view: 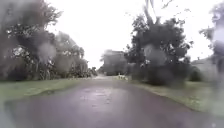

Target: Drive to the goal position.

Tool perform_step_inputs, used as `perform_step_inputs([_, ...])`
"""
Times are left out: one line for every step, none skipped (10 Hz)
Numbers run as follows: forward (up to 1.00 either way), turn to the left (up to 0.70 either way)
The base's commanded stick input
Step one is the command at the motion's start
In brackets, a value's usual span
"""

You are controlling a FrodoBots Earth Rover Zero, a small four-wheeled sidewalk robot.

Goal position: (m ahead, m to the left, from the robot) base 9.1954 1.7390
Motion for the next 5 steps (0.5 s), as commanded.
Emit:
perform_step_inputs([0.85,0.00])
perform_step_inputs([0.85,0.00])
perform_step_inputs([0.85,0.00])
perform_step_inputs([0.85,0.00])
perform_step_inputs([0.85,0.00])
